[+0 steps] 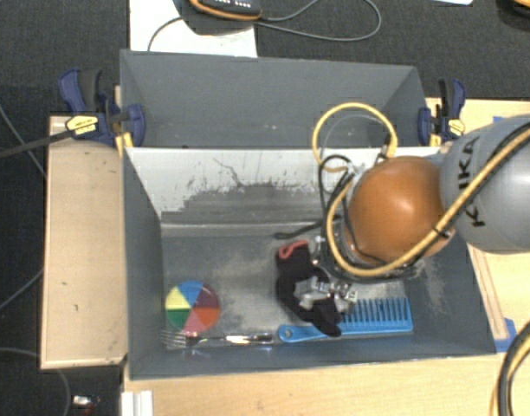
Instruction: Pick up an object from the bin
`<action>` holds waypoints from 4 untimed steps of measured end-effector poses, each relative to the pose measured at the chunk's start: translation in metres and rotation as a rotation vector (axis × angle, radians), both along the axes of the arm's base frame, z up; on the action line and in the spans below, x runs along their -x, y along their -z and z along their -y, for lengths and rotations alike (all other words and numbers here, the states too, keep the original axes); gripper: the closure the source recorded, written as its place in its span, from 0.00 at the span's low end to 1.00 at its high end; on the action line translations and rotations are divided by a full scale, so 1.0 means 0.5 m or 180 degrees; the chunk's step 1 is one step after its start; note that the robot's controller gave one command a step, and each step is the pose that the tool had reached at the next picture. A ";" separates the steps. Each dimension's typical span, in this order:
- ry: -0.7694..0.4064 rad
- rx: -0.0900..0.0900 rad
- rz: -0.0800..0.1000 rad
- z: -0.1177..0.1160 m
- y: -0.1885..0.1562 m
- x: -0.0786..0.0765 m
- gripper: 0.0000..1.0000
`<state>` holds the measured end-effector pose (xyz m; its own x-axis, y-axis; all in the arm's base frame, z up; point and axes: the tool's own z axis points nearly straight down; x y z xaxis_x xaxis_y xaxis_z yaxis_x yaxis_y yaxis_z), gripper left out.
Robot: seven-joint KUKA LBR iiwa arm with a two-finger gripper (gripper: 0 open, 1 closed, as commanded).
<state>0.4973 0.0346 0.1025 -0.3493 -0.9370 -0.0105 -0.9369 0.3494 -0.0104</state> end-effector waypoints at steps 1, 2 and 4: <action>0.0636 -0.0011 0.0031 0.018 -0.051 0.003 1.00; 0.0187 -0.0006 0.0016 -0.010 -0.185 0.021 1.00; -0.0695 0.0009 0.0030 -0.043 -0.179 0.018 1.00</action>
Offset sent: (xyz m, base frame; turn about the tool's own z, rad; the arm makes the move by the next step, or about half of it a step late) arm -0.0146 0.0141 0.1420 0.0928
